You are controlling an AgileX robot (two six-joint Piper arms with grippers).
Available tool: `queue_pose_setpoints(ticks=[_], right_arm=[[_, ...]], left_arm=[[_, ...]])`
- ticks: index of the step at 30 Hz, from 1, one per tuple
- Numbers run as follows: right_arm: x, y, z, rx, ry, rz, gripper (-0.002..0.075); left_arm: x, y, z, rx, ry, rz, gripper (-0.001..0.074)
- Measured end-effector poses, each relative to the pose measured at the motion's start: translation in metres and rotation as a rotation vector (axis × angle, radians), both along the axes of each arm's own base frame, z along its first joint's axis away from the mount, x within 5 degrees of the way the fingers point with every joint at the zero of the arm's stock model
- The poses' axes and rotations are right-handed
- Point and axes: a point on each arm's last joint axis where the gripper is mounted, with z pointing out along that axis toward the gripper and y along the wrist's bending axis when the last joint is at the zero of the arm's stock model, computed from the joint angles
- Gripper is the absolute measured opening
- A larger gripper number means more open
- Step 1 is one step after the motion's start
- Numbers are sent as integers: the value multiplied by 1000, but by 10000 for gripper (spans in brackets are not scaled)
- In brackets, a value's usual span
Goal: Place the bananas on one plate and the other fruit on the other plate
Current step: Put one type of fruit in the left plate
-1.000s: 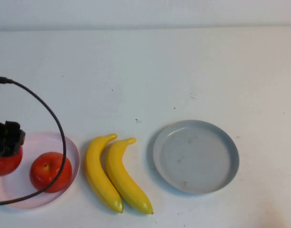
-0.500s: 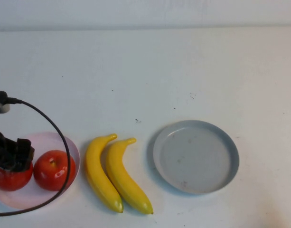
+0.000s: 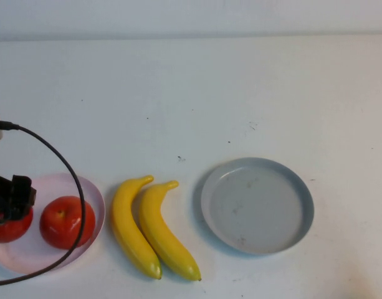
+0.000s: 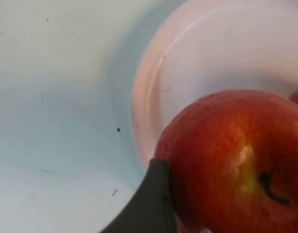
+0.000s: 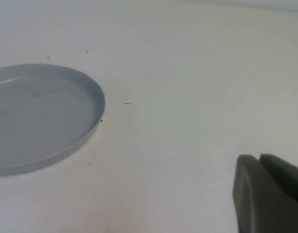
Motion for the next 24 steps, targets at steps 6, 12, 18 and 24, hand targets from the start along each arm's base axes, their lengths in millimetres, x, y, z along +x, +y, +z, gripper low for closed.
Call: queue_pose_setpoints(ticks=[6,12,18,24], right_arm=[[0,0,0,0,0,0,-16],[0,0,0,0,0,0,-16],[0,0,0,0,0,0,-15],[0,0,0,0,0,0,-15]], left_arm=[[-2,-4,1,-88,0,68,654],[-2,-6,1,-104,9,66,655],[-11,-7,-3,-123,112,84,655],[-5,-1,-5,-117,92,106,655]])
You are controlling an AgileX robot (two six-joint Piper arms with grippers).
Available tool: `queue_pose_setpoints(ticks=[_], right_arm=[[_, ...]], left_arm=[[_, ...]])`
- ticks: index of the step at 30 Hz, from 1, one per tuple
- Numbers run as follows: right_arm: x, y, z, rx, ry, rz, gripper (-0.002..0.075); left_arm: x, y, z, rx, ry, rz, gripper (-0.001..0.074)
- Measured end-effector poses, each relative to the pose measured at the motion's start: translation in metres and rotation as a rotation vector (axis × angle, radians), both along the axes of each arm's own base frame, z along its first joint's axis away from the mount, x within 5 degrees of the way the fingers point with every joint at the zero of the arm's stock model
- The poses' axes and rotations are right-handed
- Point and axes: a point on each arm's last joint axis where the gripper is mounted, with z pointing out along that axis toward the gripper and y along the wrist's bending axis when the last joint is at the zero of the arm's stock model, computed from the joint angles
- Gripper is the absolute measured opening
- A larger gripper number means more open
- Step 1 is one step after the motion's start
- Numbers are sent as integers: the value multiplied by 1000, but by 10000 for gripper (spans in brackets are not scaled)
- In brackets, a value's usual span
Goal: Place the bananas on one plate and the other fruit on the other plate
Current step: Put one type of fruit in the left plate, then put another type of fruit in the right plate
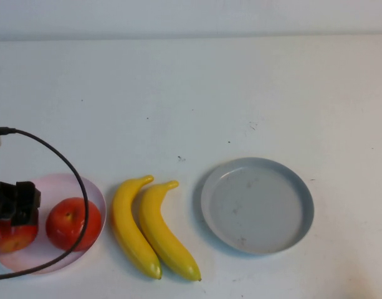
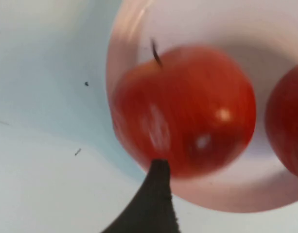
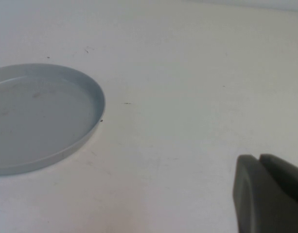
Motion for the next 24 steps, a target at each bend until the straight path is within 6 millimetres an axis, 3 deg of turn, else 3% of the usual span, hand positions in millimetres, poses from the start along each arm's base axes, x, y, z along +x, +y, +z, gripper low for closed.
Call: queue_pose_setpoints(ticks=[8,12,15,18,22,24], right_arm=[[0,0,0,0,0,0,-16],[0,0,0,0,0,0,-16],[0,0,0,0,0,0,-15],[0,0,0,0,0,0,-16],[0,0,0,0,0,0,-16],[0,0,0,0,0,0,-15]], left_arm=[[12,5,-11,6,6,21,655],[5,4,3,-16,-67,27,651],[-5,5,19,-27,-133,30,606],[-17,6,35,-28,-206,20,485],[-35,7,55,-33,-300,15,189],[-45,8,64,-35,-345,12,79]])
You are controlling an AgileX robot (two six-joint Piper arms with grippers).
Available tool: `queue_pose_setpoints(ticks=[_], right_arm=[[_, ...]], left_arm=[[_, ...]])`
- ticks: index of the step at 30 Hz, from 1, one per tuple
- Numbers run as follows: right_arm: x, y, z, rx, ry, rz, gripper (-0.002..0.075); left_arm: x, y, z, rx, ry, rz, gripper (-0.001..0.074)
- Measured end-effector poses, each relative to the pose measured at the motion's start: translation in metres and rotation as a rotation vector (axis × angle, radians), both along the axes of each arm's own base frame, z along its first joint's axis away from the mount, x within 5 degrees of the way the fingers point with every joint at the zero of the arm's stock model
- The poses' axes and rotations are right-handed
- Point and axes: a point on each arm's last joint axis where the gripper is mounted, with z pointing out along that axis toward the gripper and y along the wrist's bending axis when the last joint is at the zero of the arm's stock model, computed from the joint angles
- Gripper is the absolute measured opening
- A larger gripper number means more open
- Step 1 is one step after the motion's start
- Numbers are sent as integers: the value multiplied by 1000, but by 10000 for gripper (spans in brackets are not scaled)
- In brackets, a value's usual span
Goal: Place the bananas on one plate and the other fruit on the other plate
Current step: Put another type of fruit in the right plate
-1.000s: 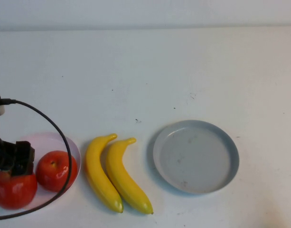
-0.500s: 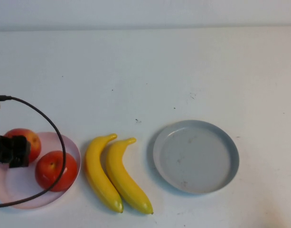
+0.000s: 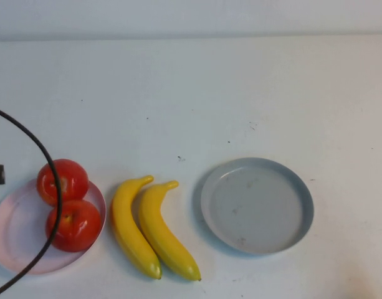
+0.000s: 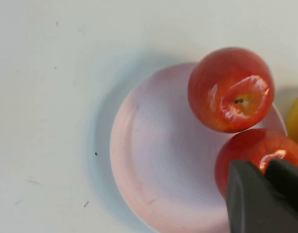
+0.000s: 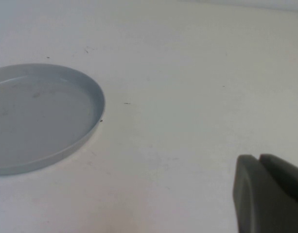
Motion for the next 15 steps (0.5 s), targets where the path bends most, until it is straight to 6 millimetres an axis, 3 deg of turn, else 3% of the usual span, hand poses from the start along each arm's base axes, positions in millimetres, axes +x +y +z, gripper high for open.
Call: queue_pose_setpoints(ticks=[3,8,15], right_arm=[[0,0,0,0,0,0,-15],[0,0,0,0,0,0,-16],[0,0,0,0,0,0,-16]], left_arm=[[-16,1,9,1,-68,-6,23],[-58,0,12,-14,-254,-47,0],[-115,-2,-9,-62,-461,-110,-2]])
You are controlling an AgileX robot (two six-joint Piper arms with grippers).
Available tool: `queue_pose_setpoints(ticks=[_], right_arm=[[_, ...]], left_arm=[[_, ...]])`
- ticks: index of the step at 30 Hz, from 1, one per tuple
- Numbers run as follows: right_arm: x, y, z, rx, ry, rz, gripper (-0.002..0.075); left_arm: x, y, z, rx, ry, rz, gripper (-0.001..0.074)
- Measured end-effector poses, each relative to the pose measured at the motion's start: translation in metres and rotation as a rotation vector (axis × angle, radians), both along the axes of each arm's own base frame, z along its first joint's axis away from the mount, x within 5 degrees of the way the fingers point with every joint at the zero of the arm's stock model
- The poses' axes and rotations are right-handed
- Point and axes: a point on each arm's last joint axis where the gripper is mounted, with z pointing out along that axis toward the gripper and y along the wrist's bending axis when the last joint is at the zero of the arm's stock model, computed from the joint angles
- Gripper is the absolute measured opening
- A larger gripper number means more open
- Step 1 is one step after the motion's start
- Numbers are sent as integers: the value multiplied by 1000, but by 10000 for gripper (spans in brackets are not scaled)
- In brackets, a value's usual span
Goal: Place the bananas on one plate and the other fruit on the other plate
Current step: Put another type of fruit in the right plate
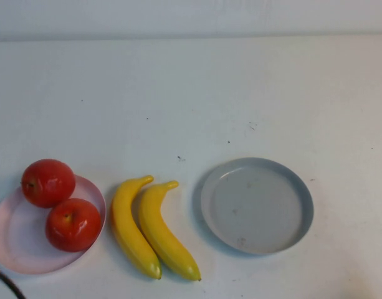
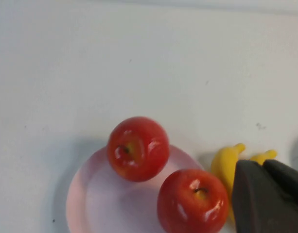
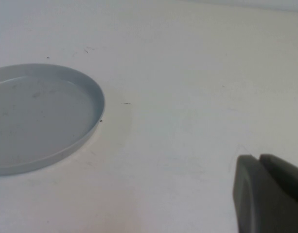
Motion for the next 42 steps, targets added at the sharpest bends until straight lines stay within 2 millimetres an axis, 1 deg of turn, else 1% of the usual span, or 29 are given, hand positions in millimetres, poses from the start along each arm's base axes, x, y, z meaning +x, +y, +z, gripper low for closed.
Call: queue_pose_setpoints(ticks=[3,6,9,13,16,24,27,30,33,35,38,42], right_arm=[[0,0,0,0,0,0,-16],[0,0,0,0,0,0,-16],[0,0,0,0,0,0,-16],[0,0,0,0,0,0,-16],[0,0,0,0,0,0,-15],[0,0,0,0,0,0,-16],[0,0,0,0,0,0,-16],[0,0,0,0,0,0,-16],[0,0,0,0,0,0,-16],[0,0,0,0,0,0,-16],[0,0,0,0,0,0,-16],[0,0,0,0,0,0,-16]], left_arm=[[-20,0,-6,-31,-129,-32,-3],[-33,2,-16,34,-213,-51,-3],[-41,7,-23,129,-266,-37,-3],[-46,14,-25,239,-304,-5,-3],[-46,16,-25,274,-308,7,-3],[-45,16,-28,193,-277,30,-3],[-40,14,-34,162,-295,29,-4],[-34,12,-40,141,-359,25,-3],[-28,10,-48,137,-481,18,-4],[-26,8,-58,132,-553,16,-4],[-23,8,-77,134,-600,16,-4],[-18,8,-98,142,-599,40,-3]])
